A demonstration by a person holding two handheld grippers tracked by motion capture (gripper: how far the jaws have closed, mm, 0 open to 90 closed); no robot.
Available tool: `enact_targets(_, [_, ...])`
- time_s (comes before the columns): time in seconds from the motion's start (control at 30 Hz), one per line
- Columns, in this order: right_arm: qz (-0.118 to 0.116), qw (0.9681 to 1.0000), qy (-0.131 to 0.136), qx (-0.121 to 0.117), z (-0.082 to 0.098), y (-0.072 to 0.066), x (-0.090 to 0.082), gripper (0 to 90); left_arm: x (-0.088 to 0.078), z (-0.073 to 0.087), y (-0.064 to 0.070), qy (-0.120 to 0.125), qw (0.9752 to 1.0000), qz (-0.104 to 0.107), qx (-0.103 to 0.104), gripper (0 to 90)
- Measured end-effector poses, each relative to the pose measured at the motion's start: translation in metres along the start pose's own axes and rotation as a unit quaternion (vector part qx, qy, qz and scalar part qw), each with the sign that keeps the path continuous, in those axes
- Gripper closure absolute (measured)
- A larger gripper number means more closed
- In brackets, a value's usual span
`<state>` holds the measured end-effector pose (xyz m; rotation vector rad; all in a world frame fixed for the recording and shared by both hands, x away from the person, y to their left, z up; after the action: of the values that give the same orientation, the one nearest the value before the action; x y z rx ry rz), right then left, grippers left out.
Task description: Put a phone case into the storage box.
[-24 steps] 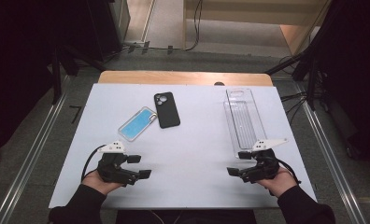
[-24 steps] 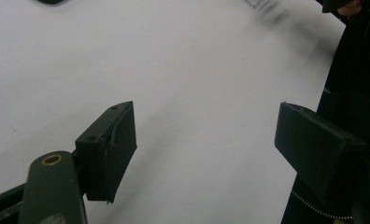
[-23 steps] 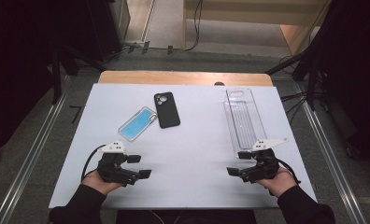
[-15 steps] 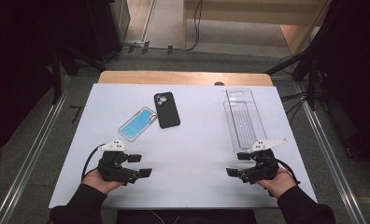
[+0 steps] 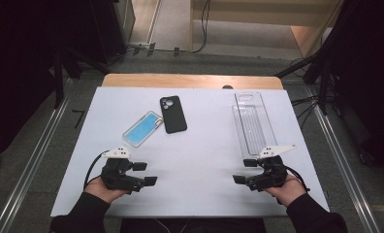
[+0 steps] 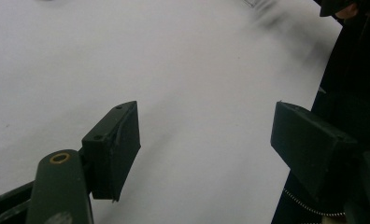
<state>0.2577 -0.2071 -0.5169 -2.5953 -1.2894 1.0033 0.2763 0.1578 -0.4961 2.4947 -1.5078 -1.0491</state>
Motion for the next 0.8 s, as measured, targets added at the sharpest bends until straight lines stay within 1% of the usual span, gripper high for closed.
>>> enact_targets(0.17, [0.004,1.0,0.0,0.0,0.0002,0.0021,-0.0002,17.1,0.0003,-0.0013,0.0002,0.0,1.0,0.003,0.001,24.6])
enact_targets(0.23, [0.008,0.9999,-0.004,0.005,0.0009,0.0028,-0.0002,17.1,0.0001,-0.0016,0.0003,-0.001,1.0,0.004,-0.001,24.6])
enact_targets(0.4, [0.011,0.9999,-0.005,0.004,0.0012,0.0028,-0.0002,17.1,-0.001,-0.0019,-0.0007,0.0,1.0,-0.001,0.005,24.6])
enact_targets(0.53, [0.01,0.9999,-0.004,0.004,0.0014,0.0042,-0.0007,17.1,-0.0019,-0.0032,-0.0006,0.006,0.9999,-0.002,0.01,24.6])
enact_targets(0.67, [0.015,0.9999,-0.003,0.007,0.0012,0.005,-0.0021,17.1,-0.0018,-0.0027,-0.0014,0.002,0.9999,-0.003,0.011,24.6])
enact_targets(0.8, [0.013,0.9999,-0.004,0.003,0.0019,0.0039,-0.0018,17.1,-0.0012,-0.003,-0.0023,0.004,0.9999,-0.006,0.012,24.5])
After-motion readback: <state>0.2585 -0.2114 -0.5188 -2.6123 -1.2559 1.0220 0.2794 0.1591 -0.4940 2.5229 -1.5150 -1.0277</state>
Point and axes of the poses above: each handheld gripper's, and its own axes: x roughly forward along the jaws, z roughly out of its underside, y roughly to its right, the point moved 6 cm from there along x, roughly forward along the jaws, and after that the axes turned 9 degrees about y, right-handed, at the moved point
